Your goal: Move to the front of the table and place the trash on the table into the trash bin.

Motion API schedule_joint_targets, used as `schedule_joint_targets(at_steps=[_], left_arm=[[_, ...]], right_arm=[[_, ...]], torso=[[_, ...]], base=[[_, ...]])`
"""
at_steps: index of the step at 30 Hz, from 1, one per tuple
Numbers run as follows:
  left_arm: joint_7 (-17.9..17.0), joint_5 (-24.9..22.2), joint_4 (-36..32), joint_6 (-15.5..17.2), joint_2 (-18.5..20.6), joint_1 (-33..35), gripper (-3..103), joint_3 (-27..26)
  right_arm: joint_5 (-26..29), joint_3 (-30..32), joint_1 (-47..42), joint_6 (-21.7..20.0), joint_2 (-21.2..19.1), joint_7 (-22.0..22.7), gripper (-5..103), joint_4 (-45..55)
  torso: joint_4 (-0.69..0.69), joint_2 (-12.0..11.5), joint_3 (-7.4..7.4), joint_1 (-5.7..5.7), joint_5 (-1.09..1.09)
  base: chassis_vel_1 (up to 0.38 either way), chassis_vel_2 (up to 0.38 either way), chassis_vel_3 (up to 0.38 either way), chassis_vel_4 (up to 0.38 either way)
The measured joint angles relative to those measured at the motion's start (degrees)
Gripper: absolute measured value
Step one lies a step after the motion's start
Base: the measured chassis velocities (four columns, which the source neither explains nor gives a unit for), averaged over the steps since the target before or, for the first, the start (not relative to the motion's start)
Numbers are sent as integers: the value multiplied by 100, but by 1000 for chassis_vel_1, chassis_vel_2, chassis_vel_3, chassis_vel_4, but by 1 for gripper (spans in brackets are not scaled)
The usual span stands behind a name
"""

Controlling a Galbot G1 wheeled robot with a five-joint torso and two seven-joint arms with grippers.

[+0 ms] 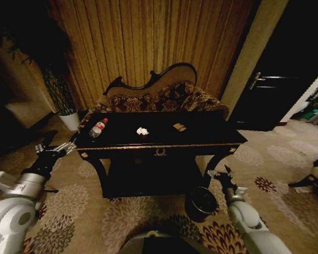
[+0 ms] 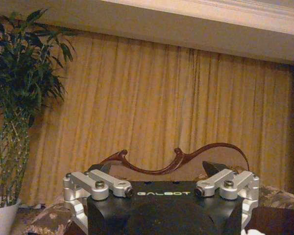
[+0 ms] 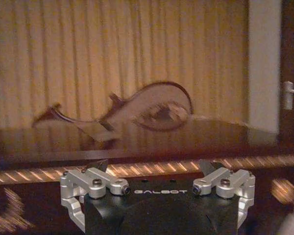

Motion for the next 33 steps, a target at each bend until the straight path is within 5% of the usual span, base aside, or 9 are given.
schedule_joint_targets(at_steps=[8, 33], left_arm=[[-9, -1, -28, 1, -1, 45, 100, -41], [3, 7, 43, 1, -15, 50, 100, -35]], right_arm=[[232, -90, 105, -801, -80, 105, 100, 945], [349, -104, 176, -864, -113, 129, 100, 1255]], torso=[[0, 0, 0, 0, 2], [-1, -2, 2, 3, 2]], base=[[0, 0, 0, 0], [-81, 79, 74, -75]])
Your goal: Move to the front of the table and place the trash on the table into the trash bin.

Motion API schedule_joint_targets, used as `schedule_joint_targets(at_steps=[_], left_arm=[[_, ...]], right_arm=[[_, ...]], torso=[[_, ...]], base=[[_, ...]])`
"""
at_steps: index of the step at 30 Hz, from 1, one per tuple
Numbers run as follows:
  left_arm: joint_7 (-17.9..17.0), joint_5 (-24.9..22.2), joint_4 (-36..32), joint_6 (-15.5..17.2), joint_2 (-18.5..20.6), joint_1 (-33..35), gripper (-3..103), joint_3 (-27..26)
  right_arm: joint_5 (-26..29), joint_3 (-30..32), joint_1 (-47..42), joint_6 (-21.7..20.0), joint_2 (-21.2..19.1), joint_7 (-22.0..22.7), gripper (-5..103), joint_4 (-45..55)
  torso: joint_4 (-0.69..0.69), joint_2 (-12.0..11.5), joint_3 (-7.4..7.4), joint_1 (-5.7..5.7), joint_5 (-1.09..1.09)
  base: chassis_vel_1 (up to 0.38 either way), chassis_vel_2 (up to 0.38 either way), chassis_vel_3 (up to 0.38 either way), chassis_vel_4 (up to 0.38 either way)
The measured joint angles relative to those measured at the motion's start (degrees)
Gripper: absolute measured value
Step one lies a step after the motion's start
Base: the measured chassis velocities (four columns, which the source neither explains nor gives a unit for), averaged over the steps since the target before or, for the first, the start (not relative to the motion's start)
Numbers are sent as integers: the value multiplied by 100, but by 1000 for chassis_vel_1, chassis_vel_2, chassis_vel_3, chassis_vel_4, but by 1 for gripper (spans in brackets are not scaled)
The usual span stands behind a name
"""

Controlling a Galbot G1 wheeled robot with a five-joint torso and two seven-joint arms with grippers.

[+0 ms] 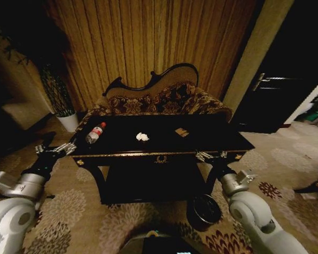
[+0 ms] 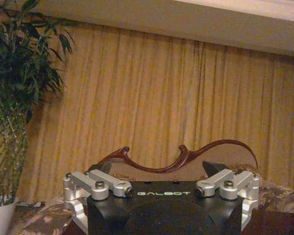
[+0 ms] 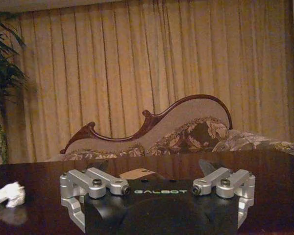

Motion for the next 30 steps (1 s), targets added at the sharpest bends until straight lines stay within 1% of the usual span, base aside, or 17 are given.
schedule_joint_targets(at_steps=[9, 15, 17, 18, 22, 23, 26, 27, 30], left_arm=[[2, 10, -49, 0, -12, 6, 100, 37], [2, 11, -127, 0, -6, 71, 100, 34], [1, 11, -144, 0, 3, 85, 100, 34], [1, 11, -144, 0, 3, 85, 100, 34], [0, 15, -156, 0, -17, 130, 100, 19], [0, 15, -156, 0, -17, 130, 100, 19], [-6, 20, -183, 1, -38, 142, 100, 20], [-6, 20, -183, 1, -38, 142, 100, 20], [-13, 28, -201, 7, -21, 143, 100, -6]], right_arm=[[-27, -106, 13, 4, -58, 96, 100, -30], [-89, -242, 401, 22, -360, 111, 100, -812], [88, -314, 711, 25, -507, 100, 100, -1163], [88, -314, 711, 25, -507, 100, 100, -1163], [815, -448, 1103, -54, -717, -35, 100, -1410], [815, -448, 1103, -54, -717, -35, 100, -1410], [1375, -587, 1268, -220, -813, -208, 100, -1434], [1375, -587, 1268, -220, -813, -208, 100, -1434], [1808, -813, 1456, -347, -855, -342, 100, -1487]], torso=[[0, 0, 0, -1, -1], [0, 3, -2, -6, 1], [1, 2, -2, -5, 2], [1, 2, -2, -5, 2], [1, 1, -1, -3, 0], [1, 1, -1, -3, 0], [0, 2, -1, -4, -1], [0, 2, -1, -4, -1], [0, 2, -1, -4, -1]], base=[[-59, 70, 56, -59], [0, 0, 0, 0], [0, 0, 0, 0], [0, 0, 0, 0], [0, 0, 0, 0], [0, 0, 0, 0], [0, 0, 0, 0], [0, 0, 0, 0], [0, 0, 0, 0]])
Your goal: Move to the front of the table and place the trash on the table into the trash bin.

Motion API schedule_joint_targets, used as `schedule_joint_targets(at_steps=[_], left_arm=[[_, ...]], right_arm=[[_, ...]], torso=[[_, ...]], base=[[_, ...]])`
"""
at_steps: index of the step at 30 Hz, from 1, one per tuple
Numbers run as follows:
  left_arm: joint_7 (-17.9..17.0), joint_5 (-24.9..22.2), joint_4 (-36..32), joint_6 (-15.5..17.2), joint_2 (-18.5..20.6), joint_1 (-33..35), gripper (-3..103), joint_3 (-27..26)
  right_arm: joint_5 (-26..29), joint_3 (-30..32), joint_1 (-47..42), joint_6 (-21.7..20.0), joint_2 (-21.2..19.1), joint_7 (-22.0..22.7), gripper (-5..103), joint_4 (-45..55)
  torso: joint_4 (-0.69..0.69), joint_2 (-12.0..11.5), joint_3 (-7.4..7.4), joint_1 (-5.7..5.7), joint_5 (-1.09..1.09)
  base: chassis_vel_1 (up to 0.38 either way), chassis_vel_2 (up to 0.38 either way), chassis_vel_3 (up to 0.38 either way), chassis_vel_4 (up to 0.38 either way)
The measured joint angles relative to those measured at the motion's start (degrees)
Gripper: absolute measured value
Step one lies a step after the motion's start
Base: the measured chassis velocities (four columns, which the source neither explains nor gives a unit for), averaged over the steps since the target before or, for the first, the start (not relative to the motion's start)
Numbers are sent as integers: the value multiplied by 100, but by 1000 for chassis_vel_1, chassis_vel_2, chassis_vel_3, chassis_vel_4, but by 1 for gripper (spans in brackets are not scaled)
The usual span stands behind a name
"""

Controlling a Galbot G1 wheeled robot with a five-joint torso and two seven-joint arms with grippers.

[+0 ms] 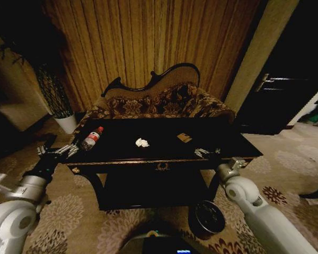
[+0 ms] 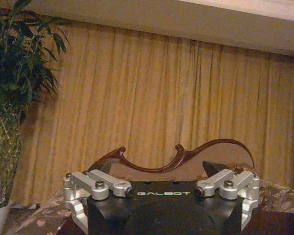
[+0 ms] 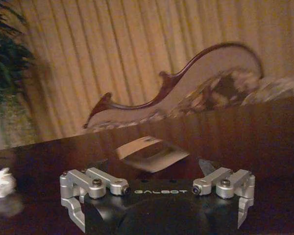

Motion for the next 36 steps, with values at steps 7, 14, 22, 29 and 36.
schedule_joint_targets(at_steps=[7, 14, 22, 29, 36], left_arm=[[-6, -8, -8, 1, 57, 89, 100, -176], [-6, -16, 23, -3, 109, 85, 100, -197], [-6, -9, 60, -2, 128, 6, 100, -65], [-8, 0, 65, 0, 121, 13, 100, -70], [-8, -2, 87, 1, 105, 38, 100, -170]], right_arm=[[85, -547, 513, 67, 74, -104, 100, -436], [25, -778, 820, 113, 97, -138, 100, -720], [44, -902, 1027, 176, 61, -211, 100, -798], [42, -1070, 1230, 218, 94, -248, 100, -802], [25, -1287, 1519, 224, 135, -250, 100, -936]], torso=[[1, 0, 0, 0, 0], [0, 0, 0, 0, -1], [0, 0, 0, 1, 1], [0, 0, 0, 1, 1], [0, 0, 0, 1, 1]], base=[[0, 0, 0, 0], [0, 0, 0, 0], [0, 0, 0, 0], [0, 0, 0, 0], [0, 0, 0, 0]])
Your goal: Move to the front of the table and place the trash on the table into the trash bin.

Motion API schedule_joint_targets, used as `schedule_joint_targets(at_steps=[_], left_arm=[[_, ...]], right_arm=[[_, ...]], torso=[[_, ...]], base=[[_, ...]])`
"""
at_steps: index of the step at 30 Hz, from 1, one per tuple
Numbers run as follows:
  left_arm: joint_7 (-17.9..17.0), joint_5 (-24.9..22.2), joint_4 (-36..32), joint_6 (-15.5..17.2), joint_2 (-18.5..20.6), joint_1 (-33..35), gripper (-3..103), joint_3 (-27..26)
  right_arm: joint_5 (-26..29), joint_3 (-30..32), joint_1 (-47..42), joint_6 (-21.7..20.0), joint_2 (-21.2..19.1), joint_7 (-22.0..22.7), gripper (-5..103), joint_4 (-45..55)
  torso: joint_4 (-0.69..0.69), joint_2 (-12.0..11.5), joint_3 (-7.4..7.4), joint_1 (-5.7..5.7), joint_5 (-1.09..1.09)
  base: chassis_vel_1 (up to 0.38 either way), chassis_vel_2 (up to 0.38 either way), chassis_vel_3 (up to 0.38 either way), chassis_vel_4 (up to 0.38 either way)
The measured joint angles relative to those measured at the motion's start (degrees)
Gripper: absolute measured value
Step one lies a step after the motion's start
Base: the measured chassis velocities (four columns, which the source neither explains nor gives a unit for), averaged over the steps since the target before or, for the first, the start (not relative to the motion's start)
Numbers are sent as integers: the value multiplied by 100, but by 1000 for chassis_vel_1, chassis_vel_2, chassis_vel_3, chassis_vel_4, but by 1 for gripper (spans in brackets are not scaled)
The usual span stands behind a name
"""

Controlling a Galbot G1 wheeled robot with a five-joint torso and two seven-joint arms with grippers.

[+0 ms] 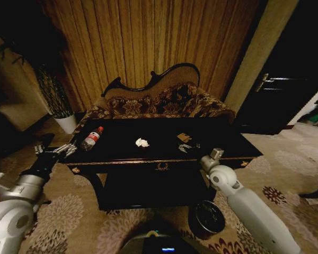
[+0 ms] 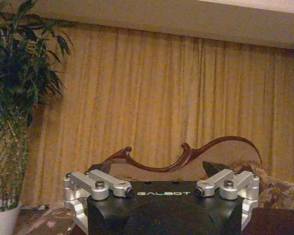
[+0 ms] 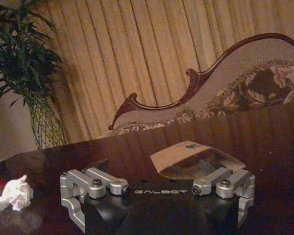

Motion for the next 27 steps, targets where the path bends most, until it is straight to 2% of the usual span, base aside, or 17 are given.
schedule_joint_targets(at_steps=[9, 12, 15, 16, 19, 21, 26, 27], left_arm=[[-1, -20, 26, -4, 16, 6, 100, -106], [-1, -20, 26, -6, 7, 5, 100, -106], [-1, -22, 26, -10, 4, 2, 100, -116], [-1, -22, 26, -10, 4, 2, 100, -116], [-1, -26, 32, -14, -1, 4, 100, -138], [-1, -27, 38, -19, -4, 6, 100, -140], [1, -32, 65, -150, -3, 17, 100, -140], [1, -32, 65, -150, -3, 17, 100, -140]], right_arm=[[-9, -222, 348, 2, 2, 3, 100, -165], [-23, -263, 375, 2, 2, 1, 103, -181], [-108, -300, 390, 3, -5, 1, 90, -208], [-108, -300, 390, 3, -5, 1, 90, -208], [-173, -308, 372, 15, -13, 0, 74, -217], [-190, -307, 363, 22, -13, 1, 74, -221], [-244, -273, 292, 95, -26, 1, 46, -230], [-244, -273, 292, 95, -26, 1, 46, -230]], torso=[[0, 0, 0, 0, 0], [0, 0, 0, 0, 0], [0, 0, -1, 0, 0], [0, 0, -1, 0, 0], [0, 0, 0, 0, 0], [0, 0, 0, 0, 0], [0, 0, 0, 0, 0], [0, 0, 0, 0, 0]], base=[[0, 0, 0, 0], [0, 0, 0, 0], [0, 0, 0, 0], [0, 0, 0, 0], [0, 0, 0, 0], [0, 0, 0, 0], [0, 0, 0, 0], [0, 0, 0, 0]])
